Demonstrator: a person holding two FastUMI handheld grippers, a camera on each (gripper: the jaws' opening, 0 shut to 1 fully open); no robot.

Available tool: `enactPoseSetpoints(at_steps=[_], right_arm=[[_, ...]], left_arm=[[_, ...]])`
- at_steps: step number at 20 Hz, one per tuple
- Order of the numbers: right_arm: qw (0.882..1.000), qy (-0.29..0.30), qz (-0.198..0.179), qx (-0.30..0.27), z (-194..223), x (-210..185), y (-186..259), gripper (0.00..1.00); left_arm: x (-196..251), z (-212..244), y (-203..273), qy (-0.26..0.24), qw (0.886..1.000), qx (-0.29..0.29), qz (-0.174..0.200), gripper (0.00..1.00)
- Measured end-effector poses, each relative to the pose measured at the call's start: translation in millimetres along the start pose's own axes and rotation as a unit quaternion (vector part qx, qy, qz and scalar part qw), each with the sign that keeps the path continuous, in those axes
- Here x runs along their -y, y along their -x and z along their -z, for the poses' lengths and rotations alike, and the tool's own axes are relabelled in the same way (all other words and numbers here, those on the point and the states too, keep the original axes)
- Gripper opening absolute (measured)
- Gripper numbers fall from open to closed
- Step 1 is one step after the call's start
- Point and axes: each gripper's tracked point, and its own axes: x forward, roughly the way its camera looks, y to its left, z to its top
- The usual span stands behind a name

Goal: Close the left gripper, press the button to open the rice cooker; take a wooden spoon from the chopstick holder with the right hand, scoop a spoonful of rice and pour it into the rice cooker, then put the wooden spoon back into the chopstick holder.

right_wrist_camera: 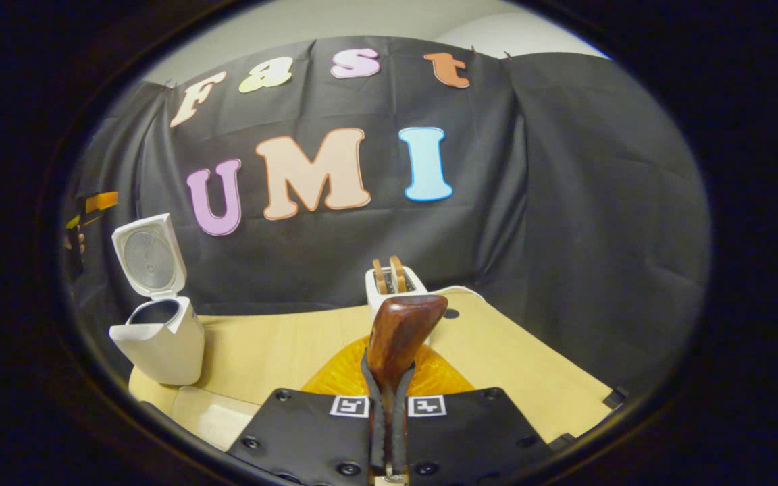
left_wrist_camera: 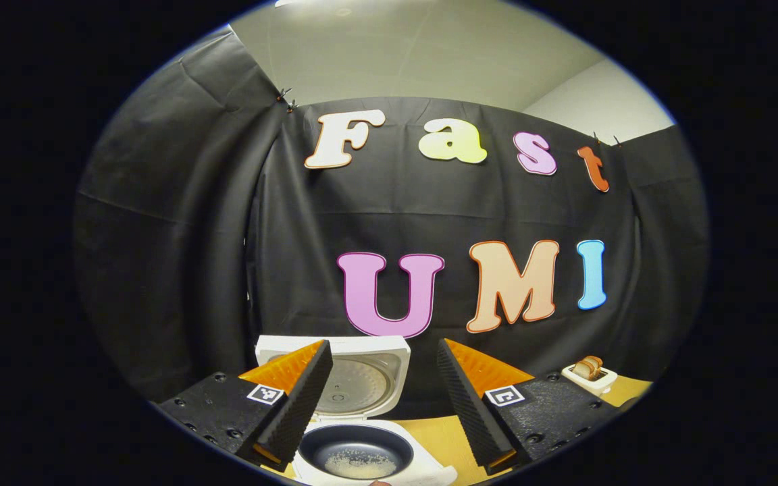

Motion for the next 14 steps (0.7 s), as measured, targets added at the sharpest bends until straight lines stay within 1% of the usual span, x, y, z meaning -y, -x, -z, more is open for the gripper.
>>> enactPoseSetpoints(at_steps=[3, 6, 11, 12, 14], right_arm=[[1.000, -0.003, 0.006, -0.015, 18.8, 9.4, -0.6, 0.07], [1.000, -0.007, 0.013, -0.026, 37.9, 16.0, -1.0, 0.07], [0.998, -0.025, 0.016, -0.062, 77.8, 20.7, -5.8, 0.08], [0.997, -0.025, 0.018, -0.070, 86.3, 21.9, -6.7, 0.10], [0.996, -0.028, 0.021, -0.082, 96.9, 25.5, -7.3, 0.10]], left_arm=[[2.5, 5.8, 10.7, 0.001, 1.000, -0.004, -0.003, 0.87], [4.5, 11.7, 19.7, 0.005, 1.000, -0.010, -0.005, 0.87], [3.7, 20.6, 30.1, 0.011, 1.000, -0.020, -0.006, 0.87], [3.3, 20.1, 30.5, 0.011, 1.000, -0.021, -0.006, 0.87], [3.7, 17.5, 32.1, 0.008, 1.000, -0.019, -0.005, 0.87]])
